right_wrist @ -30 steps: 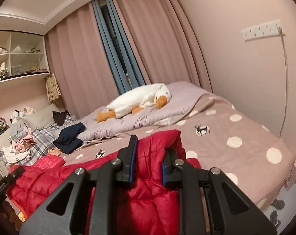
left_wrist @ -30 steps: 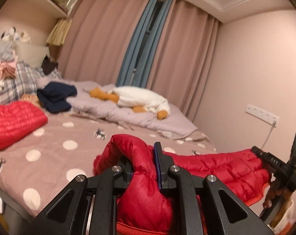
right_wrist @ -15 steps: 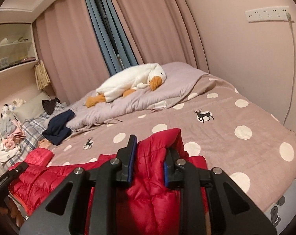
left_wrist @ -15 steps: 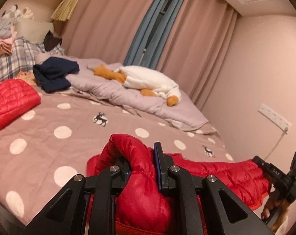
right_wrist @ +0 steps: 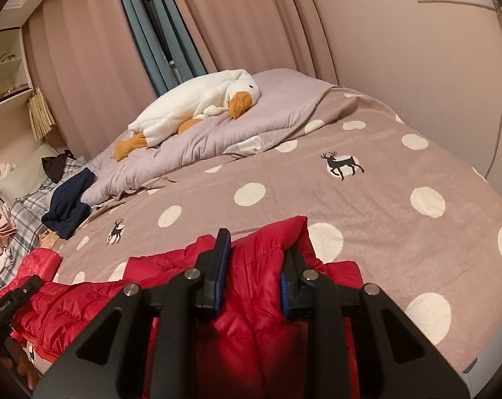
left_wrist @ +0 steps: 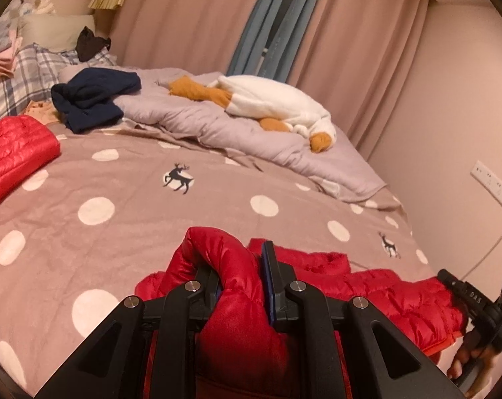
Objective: Fold large clothes
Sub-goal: 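Lift the hem with both tools and carry it toward the collar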
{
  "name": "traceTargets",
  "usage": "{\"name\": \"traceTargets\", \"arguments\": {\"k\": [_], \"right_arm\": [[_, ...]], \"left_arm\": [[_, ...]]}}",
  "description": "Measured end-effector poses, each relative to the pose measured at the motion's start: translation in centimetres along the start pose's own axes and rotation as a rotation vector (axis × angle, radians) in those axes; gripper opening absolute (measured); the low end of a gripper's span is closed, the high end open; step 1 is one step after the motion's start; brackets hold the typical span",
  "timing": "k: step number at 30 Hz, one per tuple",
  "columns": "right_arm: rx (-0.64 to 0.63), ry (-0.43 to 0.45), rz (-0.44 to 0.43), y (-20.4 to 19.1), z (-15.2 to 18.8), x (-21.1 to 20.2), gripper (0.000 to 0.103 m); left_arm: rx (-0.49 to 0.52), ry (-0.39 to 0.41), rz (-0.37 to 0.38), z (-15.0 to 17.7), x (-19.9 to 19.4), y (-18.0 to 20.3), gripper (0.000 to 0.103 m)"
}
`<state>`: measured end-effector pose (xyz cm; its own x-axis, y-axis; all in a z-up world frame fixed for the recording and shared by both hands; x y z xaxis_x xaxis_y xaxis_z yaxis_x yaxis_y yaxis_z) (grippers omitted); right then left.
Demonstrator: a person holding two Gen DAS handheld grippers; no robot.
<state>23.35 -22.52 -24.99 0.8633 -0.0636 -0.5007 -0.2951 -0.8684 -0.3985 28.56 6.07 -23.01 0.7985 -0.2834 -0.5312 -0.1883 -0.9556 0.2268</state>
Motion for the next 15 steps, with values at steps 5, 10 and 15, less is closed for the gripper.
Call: {"name": "traceTargets", "arguments": {"k": [5, 10, 15], "right_arm": [[-0.009, -0.003, 0.015, 0.14, 0.10, 0.24, 0.027], [0.009, 0.003, 0.015, 0.20, 0.11, -0.06, 0.028], [-0.012, 0.006, 0.032, 0.51, 0.61, -0.55, 0.028]], "left_arm": [[0.006, -0.006, -0.005, 0.05, 0.07, -0.14, 0.015], [0.014, -0.009, -0.019, -0.10, 0.34, -0.09, 0.016], [0.015, -0.021, -0.044, 0.07, 0.21, 0.04, 0.022]]}}
Point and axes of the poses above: each gripper's, at about its wrist camera, not at the fingertips, and x roughly the way its jaws point, y to its right, z to its underside, the point moved 9 cm from there along x, roughly the way its jaws point, and after that the axes turned 9 degrees about x, right-handed, at the moved point
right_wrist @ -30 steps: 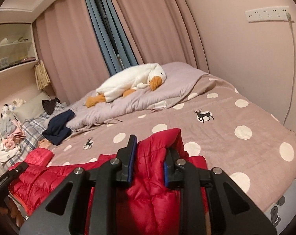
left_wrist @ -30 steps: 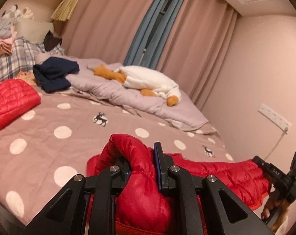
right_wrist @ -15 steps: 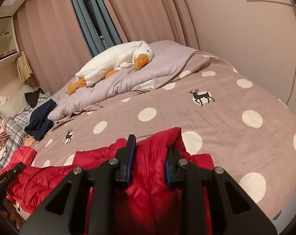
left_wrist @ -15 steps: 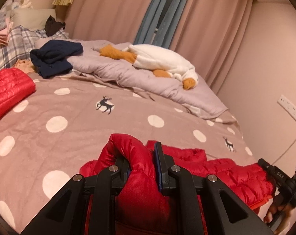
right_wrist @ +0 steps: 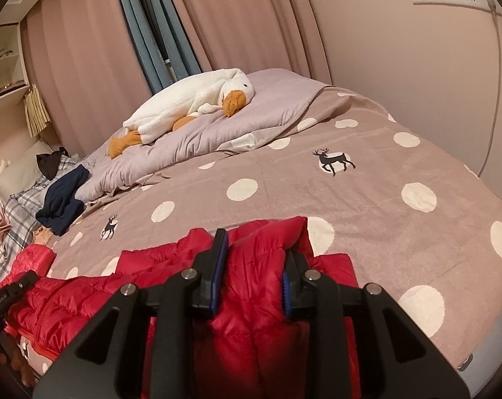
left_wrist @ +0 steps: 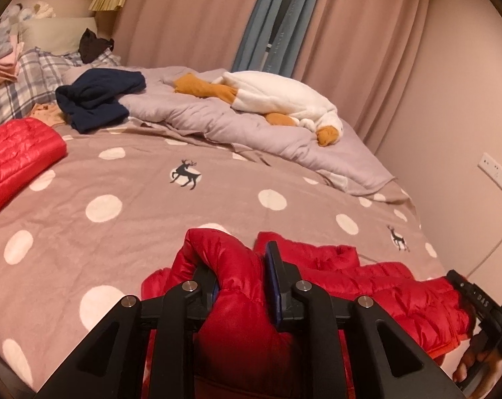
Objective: Fold large clothes
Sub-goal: 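Lift the hem with both tools and carry it toward the collar, then lay the hem onto the jacket body and open both tools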
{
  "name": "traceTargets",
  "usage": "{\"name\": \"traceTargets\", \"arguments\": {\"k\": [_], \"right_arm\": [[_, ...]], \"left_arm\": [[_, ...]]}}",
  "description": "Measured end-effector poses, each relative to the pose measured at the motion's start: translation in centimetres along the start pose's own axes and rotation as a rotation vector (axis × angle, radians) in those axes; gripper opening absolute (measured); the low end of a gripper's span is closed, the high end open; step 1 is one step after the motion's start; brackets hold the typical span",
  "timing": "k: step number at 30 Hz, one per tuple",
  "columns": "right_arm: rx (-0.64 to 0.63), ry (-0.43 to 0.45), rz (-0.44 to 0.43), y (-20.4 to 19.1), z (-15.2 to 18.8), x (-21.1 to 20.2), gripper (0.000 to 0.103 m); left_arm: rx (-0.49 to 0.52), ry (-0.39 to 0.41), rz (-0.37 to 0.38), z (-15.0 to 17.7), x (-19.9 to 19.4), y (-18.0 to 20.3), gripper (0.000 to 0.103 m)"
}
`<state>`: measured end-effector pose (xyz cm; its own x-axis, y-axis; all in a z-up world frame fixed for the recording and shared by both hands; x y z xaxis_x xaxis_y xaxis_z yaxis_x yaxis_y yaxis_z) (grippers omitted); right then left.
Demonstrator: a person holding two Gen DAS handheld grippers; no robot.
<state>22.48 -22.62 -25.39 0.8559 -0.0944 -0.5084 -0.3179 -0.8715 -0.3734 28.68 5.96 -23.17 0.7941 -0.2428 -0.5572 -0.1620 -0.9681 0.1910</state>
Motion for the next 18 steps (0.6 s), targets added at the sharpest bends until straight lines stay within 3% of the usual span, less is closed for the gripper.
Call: {"name": "traceTargets", "arguments": {"k": [2, 6, 12, 13, 15, 18], "right_arm": [[0.004, -0.005, 0.002, 0.2, 0.2, -0.1, 0.031], [0.003, -0.012, -0.003, 0.1, 0.6, -0.3, 0.044], [-0.002, -0.016, 0.003, 0.4, 1.1, -0.8, 0.048], [0.000, -0.019, 0.001, 0.5, 1.1, -0.9, 0.052], [0.001, -0.020, 0.007, 0.7, 1.2, -1.0, 0.061], [-0.027, 0.007, 0.040, 0.8, 1.1, -1.6, 0.070]], "left_arm": [[0.003, -0.004, -0.014, 0.2, -0.1, 0.1, 0.025], [0.003, -0.005, -0.015, 0.7, -0.3, 0.5, 0.048], [0.030, 0.000, -0.033, 0.9, -0.8, 0.7, 0.048], [0.026, -0.003, -0.030, 0.9, -0.8, 0.7, 0.049], [0.015, -0.011, -0.019, 1.1, -0.9, 0.7, 0.060], [0.000, -0.010, -0.014, 1.4, -1.1, 0.6, 0.062]]}}
Point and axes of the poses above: each gripper's, at about its wrist camera, not at the fingertips, and x roughly the way its jaws point, y to its right, z to its underside, the point moved 9 cm from there along x, roughly the way its jaws point, and after that the axes turned 9 degrees about x, right-handed, at the moved point
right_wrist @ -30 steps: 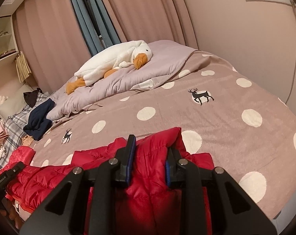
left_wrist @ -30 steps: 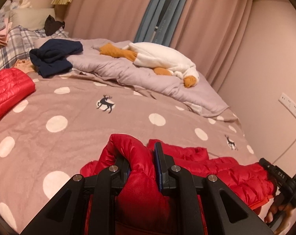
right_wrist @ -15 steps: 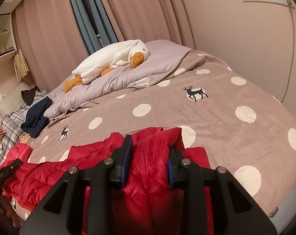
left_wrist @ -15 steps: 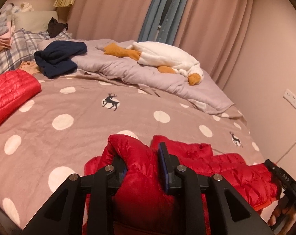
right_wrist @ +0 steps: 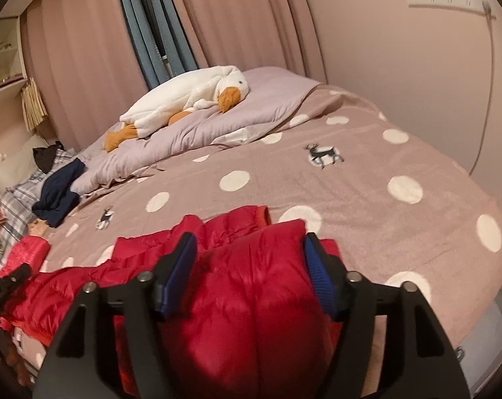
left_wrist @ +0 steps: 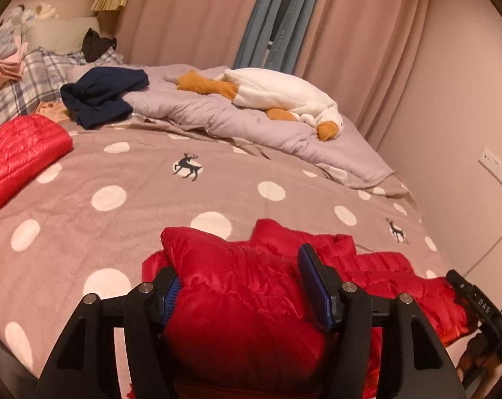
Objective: Fold large clothes
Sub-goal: 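Lay the hem onto the jacket body and open both tools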
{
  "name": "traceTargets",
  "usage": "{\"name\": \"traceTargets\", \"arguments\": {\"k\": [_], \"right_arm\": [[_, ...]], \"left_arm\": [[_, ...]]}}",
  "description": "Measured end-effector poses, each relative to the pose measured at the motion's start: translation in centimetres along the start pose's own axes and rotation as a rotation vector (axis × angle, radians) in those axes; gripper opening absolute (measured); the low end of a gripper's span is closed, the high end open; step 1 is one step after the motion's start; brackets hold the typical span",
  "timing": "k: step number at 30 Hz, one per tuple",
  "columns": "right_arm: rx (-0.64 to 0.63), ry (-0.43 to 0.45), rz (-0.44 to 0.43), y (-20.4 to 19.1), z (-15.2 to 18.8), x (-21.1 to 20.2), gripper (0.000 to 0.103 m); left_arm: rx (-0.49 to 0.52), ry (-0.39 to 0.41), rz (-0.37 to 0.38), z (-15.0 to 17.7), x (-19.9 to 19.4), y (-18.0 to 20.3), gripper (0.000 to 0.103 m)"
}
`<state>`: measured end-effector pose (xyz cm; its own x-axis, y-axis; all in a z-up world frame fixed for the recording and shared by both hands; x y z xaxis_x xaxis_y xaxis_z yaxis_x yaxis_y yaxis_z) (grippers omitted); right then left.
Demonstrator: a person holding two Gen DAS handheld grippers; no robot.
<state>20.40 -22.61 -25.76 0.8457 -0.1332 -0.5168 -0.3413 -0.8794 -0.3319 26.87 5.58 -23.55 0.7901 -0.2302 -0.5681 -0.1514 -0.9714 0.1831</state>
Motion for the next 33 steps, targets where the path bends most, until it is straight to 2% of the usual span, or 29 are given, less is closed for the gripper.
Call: {"name": "traceTargets", "arguments": {"k": [4, 8, 10, 12, 14, 18, 22, 25, 29, 33], "right_arm": [[-0.001, 0.012, -0.012, 0.0, -0.2, -0.6, 0.078], [0.002, -0.002, -0.006, 0.2, 0.2, -0.4, 0.080], [0.002, -0.015, -0.003, 0.4, 0.5, -0.2, 0.080], [-0.004, -0.020, 0.003, 0.4, 0.7, -0.2, 0.082], [-0.016, -0.020, 0.005, 0.4, 0.7, -0.4, 0.086], [-0.011, -0.010, 0.002, 0.4, 0.4, -0.8, 0.088], [-0.020, -0.010, -0.001, 0.0, 0.5, -1.0, 0.096], [-0.043, -0.016, 0.007, -0.2, 0.8, -1.0, 0.097], [-0.052, -0.024, 0.010, -0.2, 0.9, -1.0, 0.098], [-0.038, -0.023, 0.008, 0.1, 0.9, -1.4, 0.099]], "left_arm": [[0.021, 0.003, -0.038, 0.4, -0.3, -0.2, 0.062], [0.022, 0.002, -0.051, 0.6, -0.5, -0.3, 0.063], [0.023, 0.002, -0.073, 0.7, -0.7, -0.5, 0.068], [0.027, 0.007, -0.129, 0.7, -1.2, -1.2, 0.081], [0.033, 0.042, -0.164, 0.5, -2.1, -1.8, 0.082], [0.047, 0.076, -0.201, -0.2, -3.0, -2.4, 0.083], [0.058, 0.068, -0.189, 0.0, -2.9, -2.1, 0.083], [0.049, 0.070, -0.154, 0.4, -3.0, -1.7, 0.084], [0.050, 0.084, -0.151, 0.3, -3.4, -1.7, 0.098], [0.041, 0.093, -0.147, 0.1, -3.8, -1.6, 0.098]]}}
Point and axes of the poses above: each gripper's, at about its wrist camera, not at the fingertips, and x roughly the way its jaws point, y to its right, z to its underside, the point moved 9 cm from there along x, roughly the way its jaws point, and after that the axes turned 9 degrees about x, right-handed, at the moved point
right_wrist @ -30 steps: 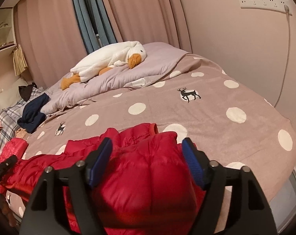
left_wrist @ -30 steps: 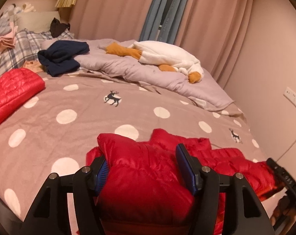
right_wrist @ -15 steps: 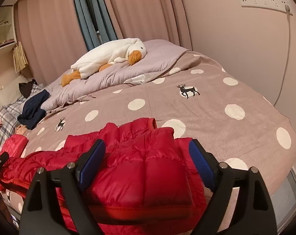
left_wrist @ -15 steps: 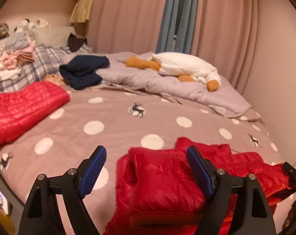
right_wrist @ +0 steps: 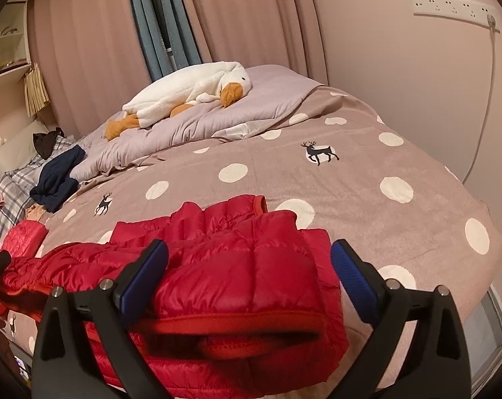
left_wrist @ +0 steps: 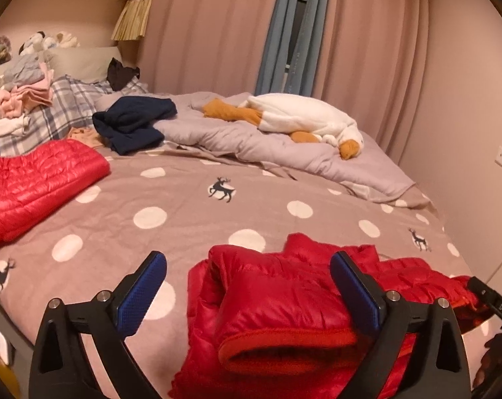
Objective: Fold large clothes
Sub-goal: 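Lay the hem onto the jacket body and open both tools, then move both open tools back over the folded red jacket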
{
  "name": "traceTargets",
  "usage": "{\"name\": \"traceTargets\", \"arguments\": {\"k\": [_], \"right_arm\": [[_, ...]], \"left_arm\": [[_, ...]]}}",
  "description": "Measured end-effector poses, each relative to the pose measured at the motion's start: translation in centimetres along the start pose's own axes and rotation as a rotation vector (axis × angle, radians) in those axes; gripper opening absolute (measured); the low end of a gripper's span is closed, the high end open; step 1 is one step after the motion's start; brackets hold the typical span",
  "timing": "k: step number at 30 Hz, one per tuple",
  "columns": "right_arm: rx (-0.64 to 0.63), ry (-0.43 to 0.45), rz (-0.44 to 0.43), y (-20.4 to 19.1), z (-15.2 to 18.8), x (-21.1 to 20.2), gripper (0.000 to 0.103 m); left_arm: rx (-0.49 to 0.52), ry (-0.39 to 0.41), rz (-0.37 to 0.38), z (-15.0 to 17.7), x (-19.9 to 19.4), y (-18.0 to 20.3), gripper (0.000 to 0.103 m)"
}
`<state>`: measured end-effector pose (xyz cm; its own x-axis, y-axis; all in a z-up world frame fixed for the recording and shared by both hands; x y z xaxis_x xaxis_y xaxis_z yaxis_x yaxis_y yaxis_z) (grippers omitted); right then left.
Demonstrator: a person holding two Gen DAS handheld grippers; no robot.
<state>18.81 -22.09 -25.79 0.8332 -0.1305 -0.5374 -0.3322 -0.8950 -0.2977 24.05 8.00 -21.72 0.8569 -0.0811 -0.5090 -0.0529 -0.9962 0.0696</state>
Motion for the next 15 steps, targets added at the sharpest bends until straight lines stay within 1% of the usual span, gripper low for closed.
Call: {"name": "traceTargets", "arguments": {"k": [4, 10, 15], "right_arm": [[0.003, -0.002, 0.006, 0.25, 0.05, 0.00, 0.101], [0.021, -0.012, 0.006, 0.63, 0.38, -0.13, 0.101], [0.020, -0.011, 0.006, 0.56, 0.37, -0.62, 0.101]], "left_arm": [[0.021, -0.005, -0.029, -0.04, -0.15, 0.07, 0.100], [0.048, -0.005, -0.019, 0.30, -0.55, 0.39, 0.100], [0.066, 0.004, -0.040, 0.16, -0.98, 0.30, 0.100]]}}
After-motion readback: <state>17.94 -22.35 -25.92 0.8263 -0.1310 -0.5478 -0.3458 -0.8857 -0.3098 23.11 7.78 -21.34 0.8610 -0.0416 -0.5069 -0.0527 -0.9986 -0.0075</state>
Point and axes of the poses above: each gripper's, at about its wrist camera, not at the fingertips, and x roughly the way its jaws point, y to its right, z to its underside, the point moved 9 cm from there along x, roughly the way its jaws point, and after that the axes turned 9 degrees about x, right-handed, at the moved point
